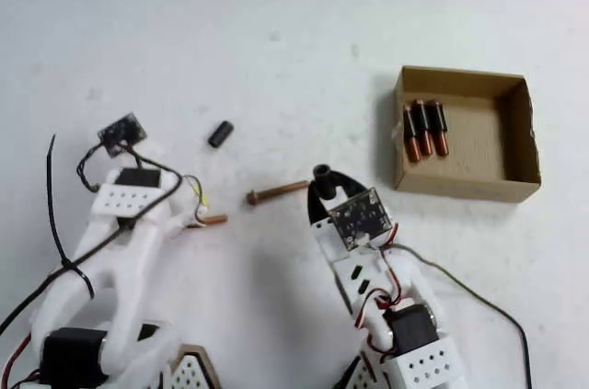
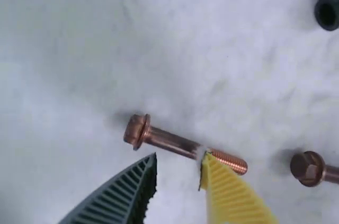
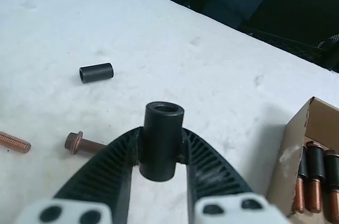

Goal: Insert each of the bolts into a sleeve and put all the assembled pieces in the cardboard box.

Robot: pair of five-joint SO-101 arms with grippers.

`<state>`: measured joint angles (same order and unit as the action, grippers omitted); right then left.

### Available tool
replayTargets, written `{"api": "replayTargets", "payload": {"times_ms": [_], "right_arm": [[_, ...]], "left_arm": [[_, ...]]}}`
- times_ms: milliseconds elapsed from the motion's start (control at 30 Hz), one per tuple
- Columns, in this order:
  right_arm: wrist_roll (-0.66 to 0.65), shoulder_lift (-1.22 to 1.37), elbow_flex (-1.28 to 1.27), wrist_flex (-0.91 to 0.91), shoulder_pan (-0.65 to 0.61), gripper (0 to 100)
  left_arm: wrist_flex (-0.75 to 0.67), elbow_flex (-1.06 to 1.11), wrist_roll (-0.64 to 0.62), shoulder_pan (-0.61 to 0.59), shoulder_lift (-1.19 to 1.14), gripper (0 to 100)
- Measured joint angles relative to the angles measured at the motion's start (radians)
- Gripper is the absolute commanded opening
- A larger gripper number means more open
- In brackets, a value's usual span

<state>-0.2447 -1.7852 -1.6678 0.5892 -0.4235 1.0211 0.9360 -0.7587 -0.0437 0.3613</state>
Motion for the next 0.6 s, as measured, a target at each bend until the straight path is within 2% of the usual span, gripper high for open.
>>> {"api": "replayTargets", "payload": {"times_ms": [167, 400, 600], "right_arm": [[0.0, 0.0, 0.0, 0.0, 0.0, 1.7], [0.0, 0.0, 0.0, 0.0, 0.0, 1.7], [0.0, 0.0, 0.0, 0.0, 0.0, 1.7]], "left_arm": [[-0.063, 0.026, -0.061, -0.003, 0.0, 17], [-0.071, 0.031, -0.069, -0.051, -0.002, 17], [-0.074, -0.031, -0.069, -0.051, -0.126, 17]]}}
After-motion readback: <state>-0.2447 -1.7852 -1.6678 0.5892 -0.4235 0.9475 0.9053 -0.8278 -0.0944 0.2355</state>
